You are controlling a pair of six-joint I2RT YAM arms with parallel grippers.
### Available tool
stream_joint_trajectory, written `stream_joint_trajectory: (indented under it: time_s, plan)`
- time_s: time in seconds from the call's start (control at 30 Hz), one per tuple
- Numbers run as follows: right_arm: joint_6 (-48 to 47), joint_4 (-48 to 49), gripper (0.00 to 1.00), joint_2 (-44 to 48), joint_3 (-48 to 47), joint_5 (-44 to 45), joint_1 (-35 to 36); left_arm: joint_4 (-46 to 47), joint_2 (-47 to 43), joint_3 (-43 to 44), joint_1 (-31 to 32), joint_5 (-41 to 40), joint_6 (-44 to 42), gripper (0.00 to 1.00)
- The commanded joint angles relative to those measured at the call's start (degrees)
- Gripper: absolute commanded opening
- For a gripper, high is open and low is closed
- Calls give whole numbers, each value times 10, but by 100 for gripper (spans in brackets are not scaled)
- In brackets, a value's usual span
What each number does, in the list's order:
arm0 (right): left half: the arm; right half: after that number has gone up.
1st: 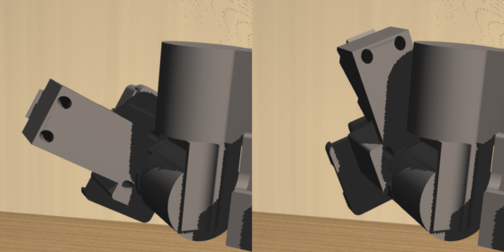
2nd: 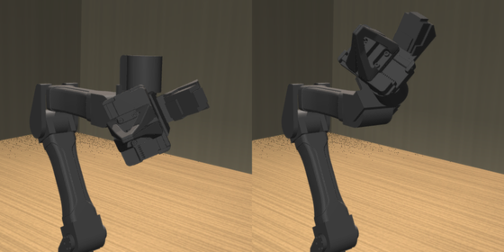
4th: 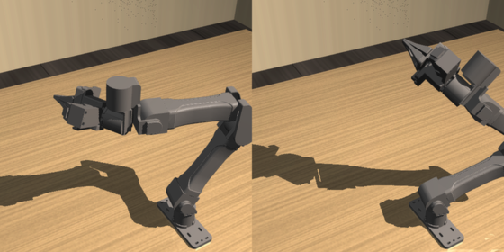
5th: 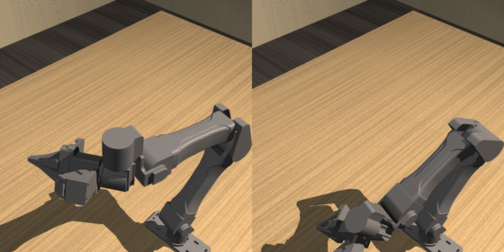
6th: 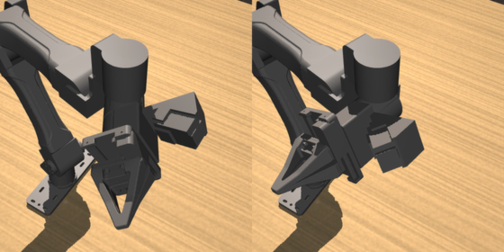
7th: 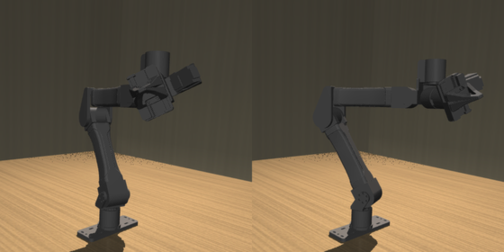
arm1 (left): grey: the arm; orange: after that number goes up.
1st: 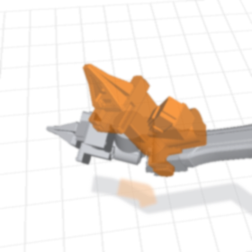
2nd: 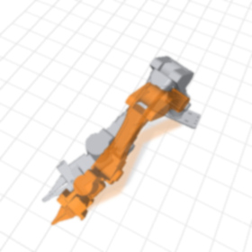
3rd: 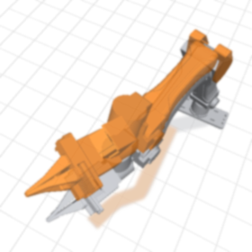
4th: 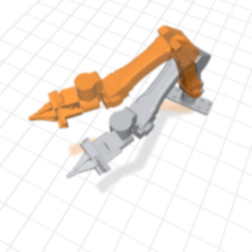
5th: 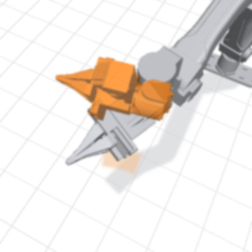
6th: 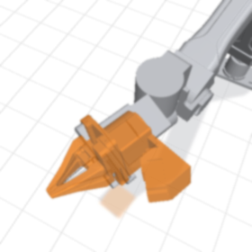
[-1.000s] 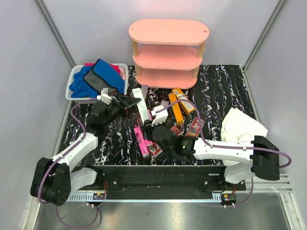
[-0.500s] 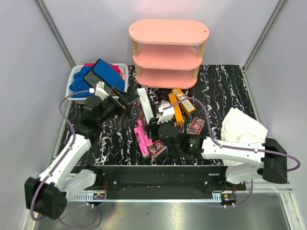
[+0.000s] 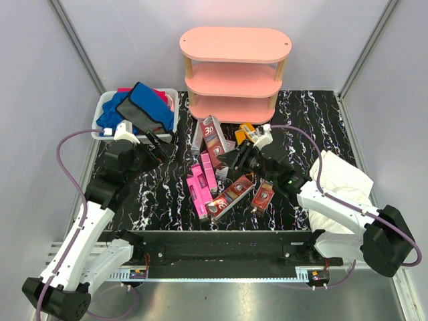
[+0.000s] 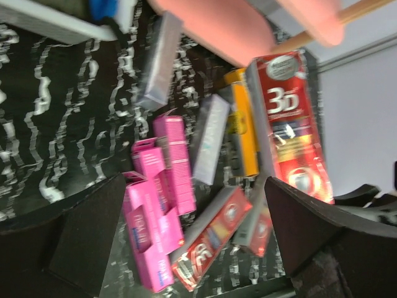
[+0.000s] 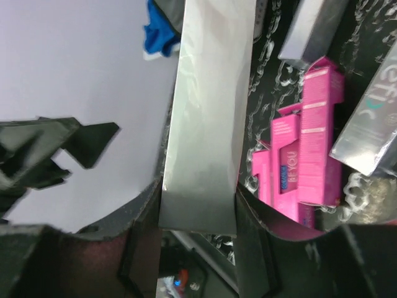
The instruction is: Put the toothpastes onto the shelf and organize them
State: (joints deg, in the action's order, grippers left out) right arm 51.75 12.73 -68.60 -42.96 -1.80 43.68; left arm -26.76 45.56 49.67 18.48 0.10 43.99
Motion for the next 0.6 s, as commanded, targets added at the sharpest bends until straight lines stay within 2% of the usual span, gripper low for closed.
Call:
stream_joint_trajectory:
  time_s: [0.0, 0.3, 0.57]
  plan:
    - [114, 173, 20, 5, 8, -149, -35, -36, -14, 18, 2, -41, -49, 99]
    - [117, 197, 20, -67, -41, -161, -65, -39, -25, -11, 2, -36, -59, 99]
    - [122, 226, 18, -181, -147, -158, -100, -38, -42, -33, 2, -27, -59, 99]
